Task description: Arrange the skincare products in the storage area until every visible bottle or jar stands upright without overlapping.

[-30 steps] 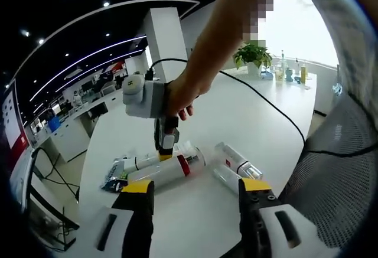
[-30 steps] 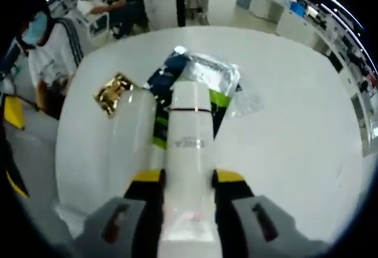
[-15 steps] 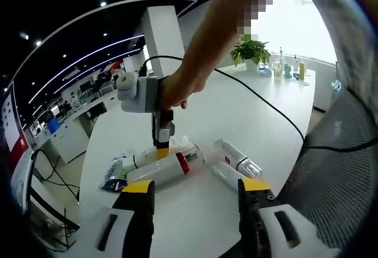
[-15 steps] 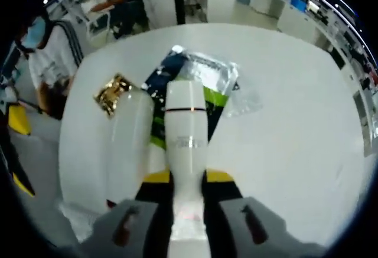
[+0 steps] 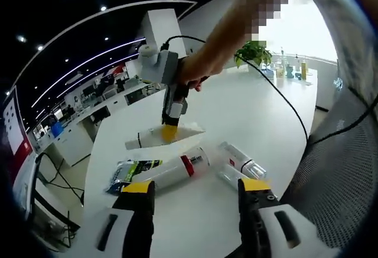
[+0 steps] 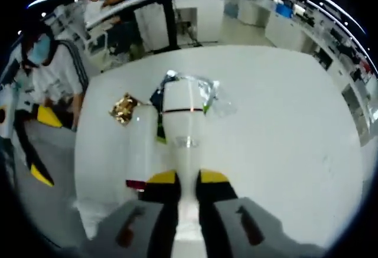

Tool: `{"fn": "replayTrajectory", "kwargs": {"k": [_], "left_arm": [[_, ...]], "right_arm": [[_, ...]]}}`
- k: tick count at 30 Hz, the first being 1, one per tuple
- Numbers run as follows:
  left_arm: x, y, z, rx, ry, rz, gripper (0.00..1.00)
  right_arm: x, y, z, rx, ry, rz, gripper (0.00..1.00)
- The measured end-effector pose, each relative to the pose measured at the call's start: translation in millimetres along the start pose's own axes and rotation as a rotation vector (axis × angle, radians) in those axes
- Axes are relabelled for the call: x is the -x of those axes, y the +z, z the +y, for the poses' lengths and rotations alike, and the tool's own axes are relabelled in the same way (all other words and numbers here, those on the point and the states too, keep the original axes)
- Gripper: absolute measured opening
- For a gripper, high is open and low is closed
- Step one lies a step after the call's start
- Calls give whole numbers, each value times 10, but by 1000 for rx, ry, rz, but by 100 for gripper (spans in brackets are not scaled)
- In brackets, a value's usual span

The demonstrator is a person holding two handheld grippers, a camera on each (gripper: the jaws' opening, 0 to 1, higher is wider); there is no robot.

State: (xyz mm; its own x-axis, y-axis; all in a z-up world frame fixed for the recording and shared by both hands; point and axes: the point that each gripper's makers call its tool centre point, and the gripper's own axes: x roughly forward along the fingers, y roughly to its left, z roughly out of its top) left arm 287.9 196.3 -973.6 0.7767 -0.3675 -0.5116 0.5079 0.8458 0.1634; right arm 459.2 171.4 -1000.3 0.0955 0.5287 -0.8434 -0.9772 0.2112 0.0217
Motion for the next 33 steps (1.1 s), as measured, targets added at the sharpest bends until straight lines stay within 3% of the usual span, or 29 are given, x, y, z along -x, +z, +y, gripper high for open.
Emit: {"fn": "replayTrajectory", "kwargs": {"k": [7, 14, 19, 23, 26, 30, 33], "left_arm": [[6, 28, -13, -13, -1, -10, 59], [18, 75, -9, -13, 6, -32, 60], [12, 80, -43, -25, -8, -30, 63], [35, 145, -32, 11, -12, -56, 64], [63, 350, -87, 128, -84, -137, 68], [183, 643, 59, 221, -114, -229, 68], [280, 876, 82, 234, -166, -290, 66]], "right_arm": [[404, -133, 342, -61, 15, -63, 8], [777, -489, 730, -78, 5, -78, 8], [935, -667, 932, -91, -10, -81, 8], [1041, -766, 1071, -96, -28, -89, 8], [1091, -834, 1160, -76, -36, -87, 9], [1155, -965, 1272, -54, -23, -52, 8], [1226, -1006, 1317, -39, -22, -40, 9]]}}
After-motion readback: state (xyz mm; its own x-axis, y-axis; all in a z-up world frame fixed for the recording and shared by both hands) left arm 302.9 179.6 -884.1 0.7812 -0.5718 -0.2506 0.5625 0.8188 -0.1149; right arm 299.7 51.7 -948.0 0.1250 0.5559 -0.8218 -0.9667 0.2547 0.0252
